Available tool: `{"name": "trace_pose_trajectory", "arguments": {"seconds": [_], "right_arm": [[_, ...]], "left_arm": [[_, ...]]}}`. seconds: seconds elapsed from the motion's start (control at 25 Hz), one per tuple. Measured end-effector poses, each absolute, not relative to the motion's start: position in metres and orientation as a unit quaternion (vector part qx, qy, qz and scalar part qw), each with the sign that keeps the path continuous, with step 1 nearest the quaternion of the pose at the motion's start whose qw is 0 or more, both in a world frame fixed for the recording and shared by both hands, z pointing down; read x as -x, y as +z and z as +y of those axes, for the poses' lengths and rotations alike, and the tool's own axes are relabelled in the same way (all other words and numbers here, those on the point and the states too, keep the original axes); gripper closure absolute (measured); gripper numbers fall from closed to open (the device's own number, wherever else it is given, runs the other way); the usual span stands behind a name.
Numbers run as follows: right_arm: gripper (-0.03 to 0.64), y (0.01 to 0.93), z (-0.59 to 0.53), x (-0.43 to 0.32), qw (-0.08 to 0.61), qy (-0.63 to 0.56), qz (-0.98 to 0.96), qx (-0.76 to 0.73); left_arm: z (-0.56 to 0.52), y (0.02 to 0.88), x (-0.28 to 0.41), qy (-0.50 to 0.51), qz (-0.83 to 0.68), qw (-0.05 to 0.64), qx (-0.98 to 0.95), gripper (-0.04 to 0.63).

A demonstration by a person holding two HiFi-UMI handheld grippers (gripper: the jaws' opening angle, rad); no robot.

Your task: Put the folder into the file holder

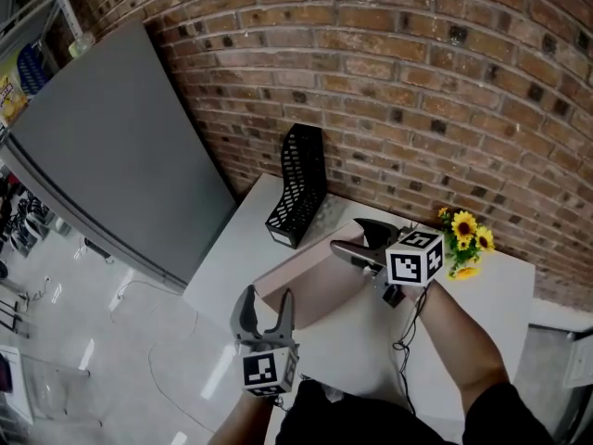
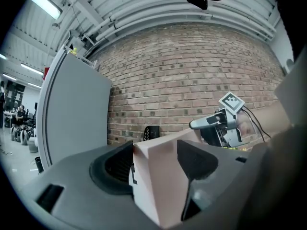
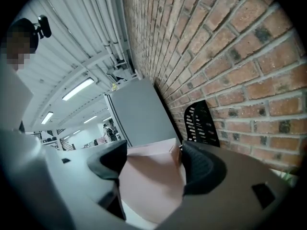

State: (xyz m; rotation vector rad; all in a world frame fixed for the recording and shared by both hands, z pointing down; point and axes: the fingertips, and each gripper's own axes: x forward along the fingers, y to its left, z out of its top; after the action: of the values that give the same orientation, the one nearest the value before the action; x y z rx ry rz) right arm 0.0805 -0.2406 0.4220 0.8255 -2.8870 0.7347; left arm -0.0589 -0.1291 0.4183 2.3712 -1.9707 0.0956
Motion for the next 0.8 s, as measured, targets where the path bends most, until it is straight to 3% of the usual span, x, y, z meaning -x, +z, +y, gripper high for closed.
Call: {"name": "trace_pose_trajectory", "arguments": {"seconds": [0.44, 0.8], "right_arm": [[0.259, 0.422, -0.222, -0.097, 0.024, 0.224, -0.934, -0.276], [0.261, 0.422, -0.215, -0.101, 0.024, 0.220, -0.937, -0.271]], "left_arm": [[-0.110, 0.423, 0.052, 0.028, -0.616, 0.047, -0.786, 0.314], [-0.116, 0.423, 0.047, 0.054, -0.504, 0.072, -0.859, 0.304]]}}
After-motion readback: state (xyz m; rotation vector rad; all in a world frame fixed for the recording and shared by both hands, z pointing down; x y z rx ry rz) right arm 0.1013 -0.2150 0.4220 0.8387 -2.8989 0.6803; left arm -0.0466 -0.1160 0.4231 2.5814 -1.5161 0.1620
